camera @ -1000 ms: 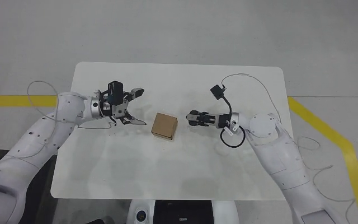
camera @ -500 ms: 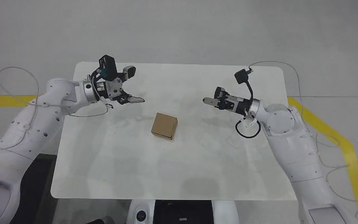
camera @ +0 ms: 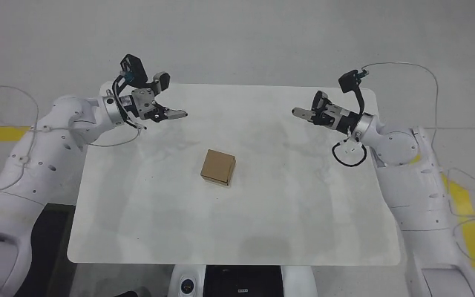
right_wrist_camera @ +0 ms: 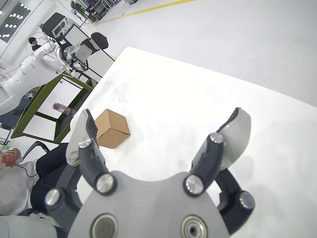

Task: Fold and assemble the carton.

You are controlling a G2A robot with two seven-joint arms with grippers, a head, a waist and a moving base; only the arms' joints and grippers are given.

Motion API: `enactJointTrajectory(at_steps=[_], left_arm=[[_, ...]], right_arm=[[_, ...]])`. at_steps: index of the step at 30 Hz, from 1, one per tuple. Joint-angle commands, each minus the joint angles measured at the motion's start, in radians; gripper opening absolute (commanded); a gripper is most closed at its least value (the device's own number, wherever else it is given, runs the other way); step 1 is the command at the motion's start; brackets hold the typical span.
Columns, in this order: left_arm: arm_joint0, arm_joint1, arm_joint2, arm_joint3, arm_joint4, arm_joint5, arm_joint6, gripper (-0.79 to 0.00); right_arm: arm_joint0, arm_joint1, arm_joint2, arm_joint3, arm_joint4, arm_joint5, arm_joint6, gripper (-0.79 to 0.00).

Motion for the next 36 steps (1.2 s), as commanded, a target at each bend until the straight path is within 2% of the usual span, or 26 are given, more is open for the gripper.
enactJointTrajectory(at_steps=[1, 11, 36], left_arm=[[-0.011, -0.005, -0.009, 0.016, -0.024, -0.009, -0.025, 0.0], [-0.02, -0.016, -0.048, 0.034, -0.015, -0.025, -0.063, 0.0], [-0.02, -0.016, -0.048, 0.034, -0.015, -0.025, -0.063, -0.001]], right_arm=[[0.011, 0.004, 0.008, 0.0, -0.008, 0.003, 0.009, 0.0], [0.015, 0.016, 0.032, -0.013, -0.039, 0.013, -0.022, 0.0], [0.015, 0.016, 0.032, -0.013, -0.039, 0.013, -0.022, 0.0]])
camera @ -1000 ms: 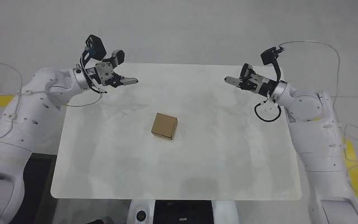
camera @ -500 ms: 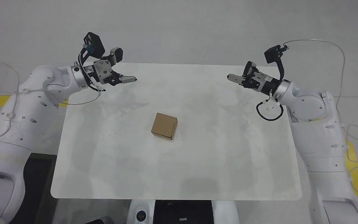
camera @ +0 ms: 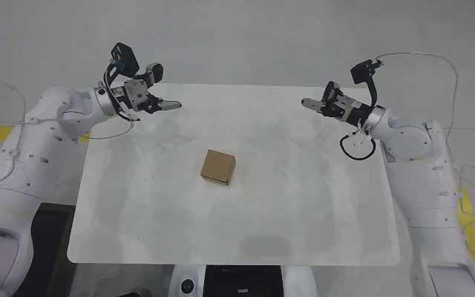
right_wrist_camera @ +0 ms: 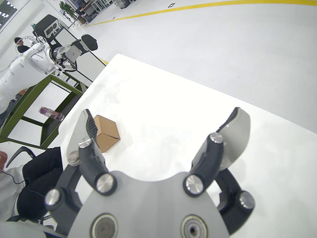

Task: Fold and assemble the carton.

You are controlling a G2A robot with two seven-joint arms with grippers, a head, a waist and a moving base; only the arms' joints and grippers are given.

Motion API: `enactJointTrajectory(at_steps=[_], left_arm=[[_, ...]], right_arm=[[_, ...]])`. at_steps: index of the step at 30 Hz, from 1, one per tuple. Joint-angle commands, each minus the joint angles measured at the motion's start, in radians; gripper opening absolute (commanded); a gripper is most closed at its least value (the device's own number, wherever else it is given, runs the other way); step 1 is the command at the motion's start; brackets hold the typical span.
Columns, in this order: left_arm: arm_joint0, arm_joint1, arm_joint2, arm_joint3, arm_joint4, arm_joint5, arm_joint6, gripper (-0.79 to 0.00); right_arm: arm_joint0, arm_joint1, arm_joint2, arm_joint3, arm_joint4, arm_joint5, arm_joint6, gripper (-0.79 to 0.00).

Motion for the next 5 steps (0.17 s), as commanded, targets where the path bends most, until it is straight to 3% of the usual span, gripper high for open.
enactJointTrajectory(at_steps=[1, 5], left_arm=[[0.0, 0.0, 0.0, 0.0, 0.0, 0.0, 0.0, 0.0], [0.0, 0.0, 0.0, 0.0, 0.0, 0.0, 0.0, -0.001]], right_arm=[[0.0, 0.0, 0.0, 0.0, 0.0, 0.0, 0.0, 0.0], [0.0, 0.0, 0.0, 0.0, 0.0, 0.0, 0.0, 0.0]])
